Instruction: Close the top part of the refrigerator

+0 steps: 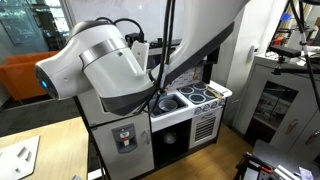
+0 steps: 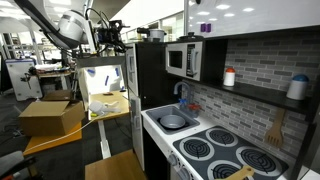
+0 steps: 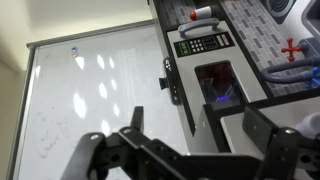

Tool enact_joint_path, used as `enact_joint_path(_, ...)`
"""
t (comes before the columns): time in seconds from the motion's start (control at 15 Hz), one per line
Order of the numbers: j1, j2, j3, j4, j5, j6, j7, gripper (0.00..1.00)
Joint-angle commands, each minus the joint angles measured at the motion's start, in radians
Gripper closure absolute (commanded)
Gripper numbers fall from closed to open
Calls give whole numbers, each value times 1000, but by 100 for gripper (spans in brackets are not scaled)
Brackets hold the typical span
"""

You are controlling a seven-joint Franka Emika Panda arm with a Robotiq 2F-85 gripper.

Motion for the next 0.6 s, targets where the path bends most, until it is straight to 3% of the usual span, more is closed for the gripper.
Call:
enact_joint_path(0.0,-24,-45,12,-45,-60,84,2,0)
enact_joint_path(0.53,-38,-83,11,-84,-84,167,11,0)
